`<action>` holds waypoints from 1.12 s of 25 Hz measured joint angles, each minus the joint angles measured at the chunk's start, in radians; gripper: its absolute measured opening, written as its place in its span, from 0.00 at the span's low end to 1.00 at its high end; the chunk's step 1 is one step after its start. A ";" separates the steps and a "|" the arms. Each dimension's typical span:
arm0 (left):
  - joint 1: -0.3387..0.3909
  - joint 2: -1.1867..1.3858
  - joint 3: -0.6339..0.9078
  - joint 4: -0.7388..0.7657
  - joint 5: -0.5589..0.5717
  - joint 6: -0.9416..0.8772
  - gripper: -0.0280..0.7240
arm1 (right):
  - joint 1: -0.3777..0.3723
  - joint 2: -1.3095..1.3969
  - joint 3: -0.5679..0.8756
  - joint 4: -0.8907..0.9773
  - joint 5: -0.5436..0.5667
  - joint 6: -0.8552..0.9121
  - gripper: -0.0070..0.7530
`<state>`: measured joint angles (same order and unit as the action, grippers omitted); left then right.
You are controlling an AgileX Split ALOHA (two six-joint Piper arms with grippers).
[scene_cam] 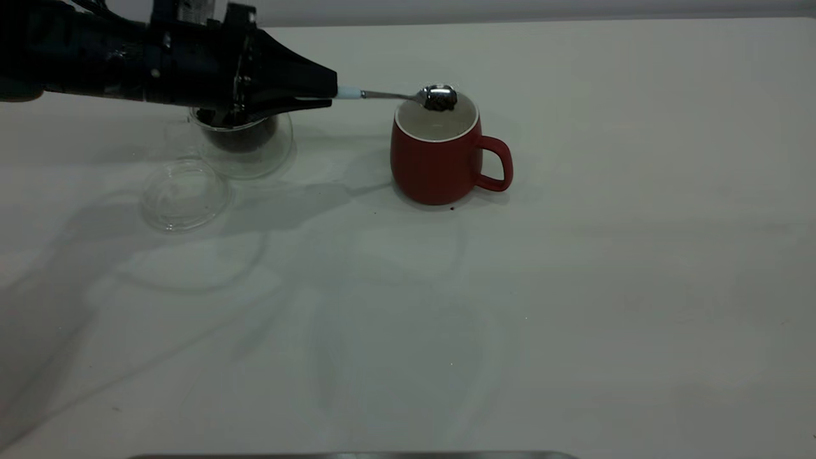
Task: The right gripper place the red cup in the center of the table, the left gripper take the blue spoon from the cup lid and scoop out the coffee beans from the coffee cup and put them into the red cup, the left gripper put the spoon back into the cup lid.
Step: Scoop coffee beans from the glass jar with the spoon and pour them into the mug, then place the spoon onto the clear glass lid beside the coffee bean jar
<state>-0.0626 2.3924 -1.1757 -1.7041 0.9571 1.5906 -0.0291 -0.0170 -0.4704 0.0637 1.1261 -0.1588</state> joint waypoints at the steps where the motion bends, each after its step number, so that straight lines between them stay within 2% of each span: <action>1: 0.000 0.000 0.000 -0.002 -0.009 0.020 0.20 | 0.000 0.000 0.000 0.000 0.000 0.000 0.78; 8: 0.000 0.000 0.000 -0.023 -0.041 0.194 0.20 | 0.000 0.000 0.000 0.000 0.000 0.000 0.78; 18: -0.002 0.000 0.000 -0.052 -0.029 0.232 0.20 | 0.000 0.000 0.000 0.000 0.000 0.000 0.78; 24: 0.023 -0.008 0.000 -0.048 0.054 0.030 0.20 | 0.000 0.000 0.000 0.000 0.000 0.000 0.78; 28: 0.112 -0.053 0.000 -0.010 0.124 -0.099 0.20 | 0.000 0.000 0.000 0.000 0.000 0.000 0.78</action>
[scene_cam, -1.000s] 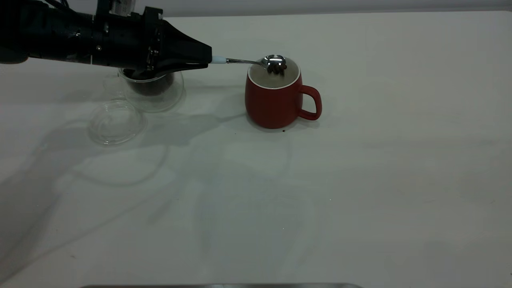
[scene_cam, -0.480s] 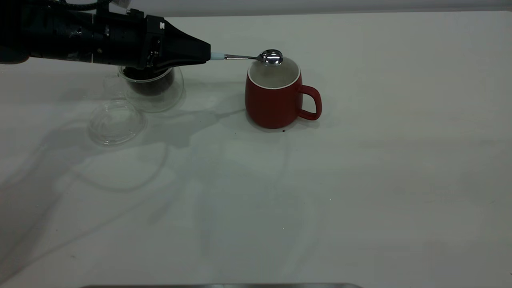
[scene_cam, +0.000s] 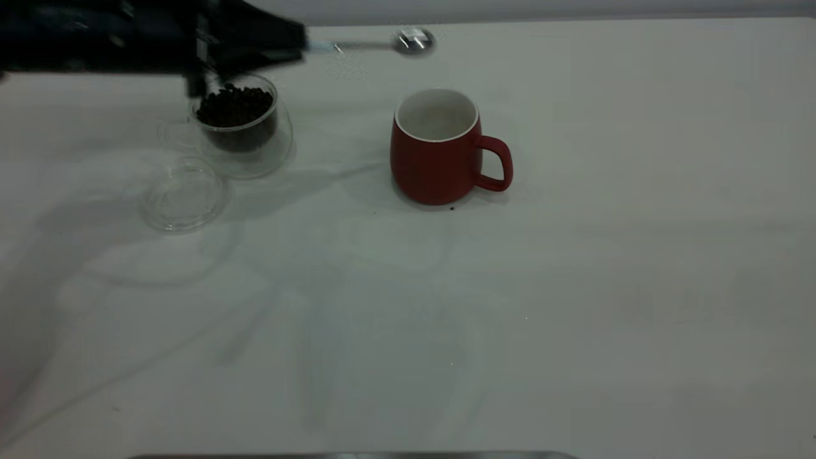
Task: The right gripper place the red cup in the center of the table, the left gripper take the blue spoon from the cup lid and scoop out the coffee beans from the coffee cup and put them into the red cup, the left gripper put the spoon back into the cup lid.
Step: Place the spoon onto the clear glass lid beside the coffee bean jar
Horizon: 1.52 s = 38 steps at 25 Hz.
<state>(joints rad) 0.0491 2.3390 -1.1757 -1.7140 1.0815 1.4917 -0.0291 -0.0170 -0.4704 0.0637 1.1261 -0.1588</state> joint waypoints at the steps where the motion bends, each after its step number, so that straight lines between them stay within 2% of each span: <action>1: 0.026 -0.016 0.000 0.019 0.011 -0.026 0.20 | 0.000 0.000 0.000 0.000 0.000 0.000 0.78; 10: 0.240 -0.125 0.010 0.363 0.050 -0.300 0.20 | 0.000 0.000 0.000 0.000 0.000 0.000 0.78; 16: 0.427 -0.127 0.010 0.499 0.062 -0.374 0.20 | 0.000 0.000 0.000 0.000 0.000 0.000 0.78; 20: 0.521 -0.127 0.010 0.620 0.061 -0.409 0.20 | 0.000 0.000 0.000 0.000 0.000 0.000 0.78; 23: 0.554 -0.127 0.010 0.707 0.063 -0.421 0.20 | 0.000 0.000 0.000 0.000 0.000 0.000 0.78; 29: 0.587 -0.095 0.010 0.713 0.009 -0.441 0.20 | 0.000 0.000 0.000 0.000 0.000 0.000 0.78; 38: 0.569 0.071 0.010 0.553 -0.035 -0.368 0.20 | 0.000 0.000 0.000 0.000 0.000 0.000 0.78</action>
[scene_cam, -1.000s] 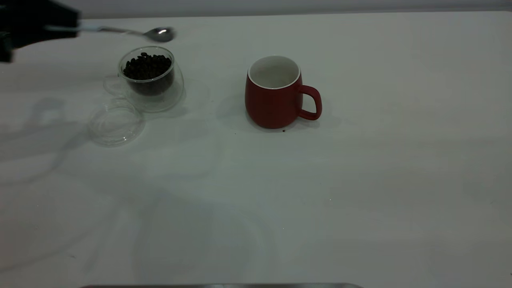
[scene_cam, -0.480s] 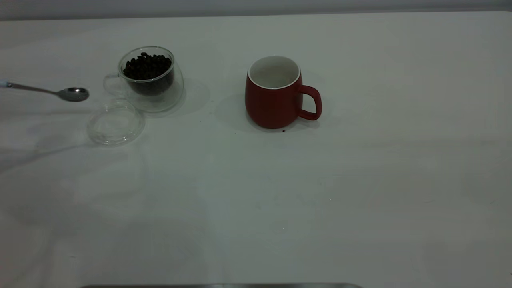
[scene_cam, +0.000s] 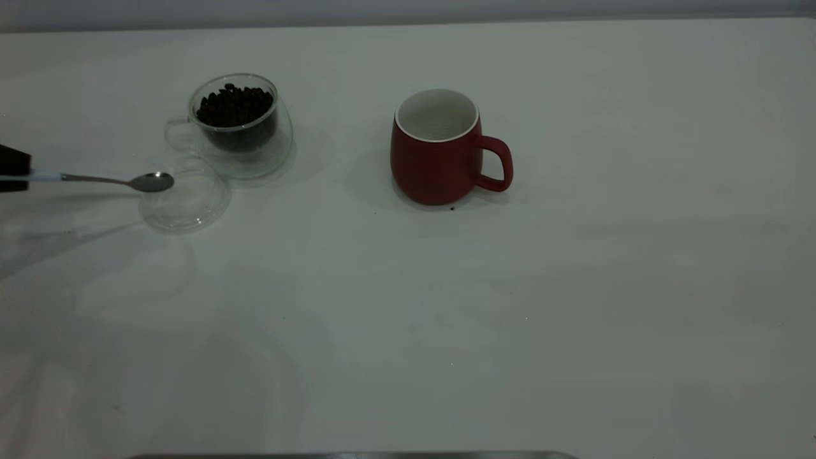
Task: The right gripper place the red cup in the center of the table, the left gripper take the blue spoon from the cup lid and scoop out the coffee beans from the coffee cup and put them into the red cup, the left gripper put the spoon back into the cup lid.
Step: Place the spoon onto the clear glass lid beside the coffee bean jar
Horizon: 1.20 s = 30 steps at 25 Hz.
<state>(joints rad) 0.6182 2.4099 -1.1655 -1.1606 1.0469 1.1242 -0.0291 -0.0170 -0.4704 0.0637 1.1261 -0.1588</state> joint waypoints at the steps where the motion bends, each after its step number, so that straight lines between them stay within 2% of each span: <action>1: 0.000 0.010 0.000 -0.018 -0.003 0.013 0.20 | 0.000 0.000 0.000 0.000 0.000 0.000 0.78; 8: -0.008 0.063 -0.001 -0.082 -0.025 0.066 0.20 | 0.000 0.000 0.000 0.000 0.000 0.000 0.78; 16: -0.096 0.076 -0.001 -0.137 -0.109 0.100 0.20 | 0.000 0.000 0.000 0.000 0.000 0.000 0.78; 24: -0.152 0.076 -0.001 -0.167 -0.123 0.101 0.20 | 0.000 0.000 0.000 0.000 0.000 0.000 0.78; 27: -0.152 0.076 -0.001 -0.166 -0.126 0.101 0.24 | 0.000 0.000 0.000 0.000 0.000 0.000 0.78; 30: -0.152 0.076 -0.001 -0.166 -0.148 0.101 0.37 | 0.000 0.000 0.000 0.000 0.000 0.000 0.78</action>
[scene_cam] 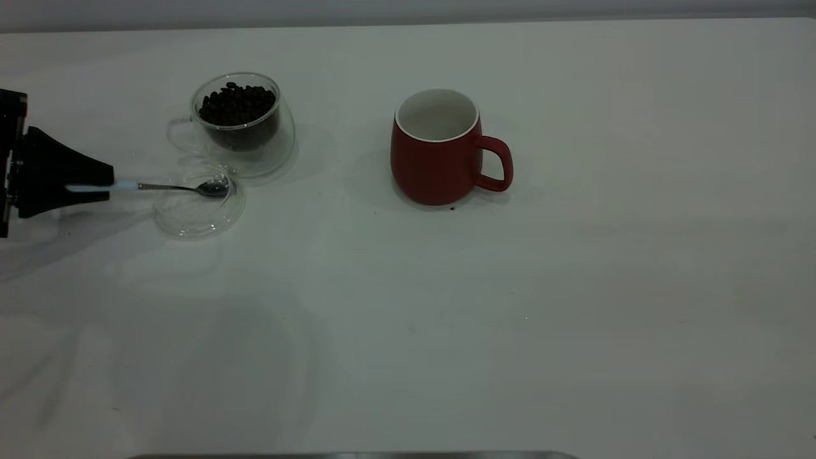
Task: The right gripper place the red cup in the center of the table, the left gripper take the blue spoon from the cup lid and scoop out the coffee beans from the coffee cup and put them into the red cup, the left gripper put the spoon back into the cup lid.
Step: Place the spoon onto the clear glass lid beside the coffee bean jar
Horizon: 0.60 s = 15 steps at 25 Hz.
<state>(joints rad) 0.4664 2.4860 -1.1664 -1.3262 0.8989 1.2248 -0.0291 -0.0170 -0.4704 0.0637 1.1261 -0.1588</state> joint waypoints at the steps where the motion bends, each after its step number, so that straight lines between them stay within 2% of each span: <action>1: 0.000 0.000 0.000 0.000 -0.010 0.000 0.43 | 0.000 0.000 0.000 0.000 0.000 0.000 0.78; 5: 0.000 0.000 0.000 0.006 -0.036 0.000 0.66 | 0.000 0.000 0.000 0.000 0.000 0.000 0.78; 8: 0.000 0.000 -0.029 0.044 -0.050 -0.007 0.78 | 0.000 0.000 0.000 0.000 0.000 0.000 0.78; 11: 0.000 0.000 -0.099 0.169 -0.057 -0.102 0.83 | 0.000 0.000 0.000 0.000 0.000 0.000 0.78; 15: 0.000 0.000 -0.254 0.442 -0.013 -0.377 0.83 | 0.000 0.000 0.000 0.000 0.000 0.000 0.78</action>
<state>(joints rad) 0.4664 2.4860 -1.4204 -0.8847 0.8863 0.8478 -0.0291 -0.0170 -0.4704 0.0637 1.1261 -0.1588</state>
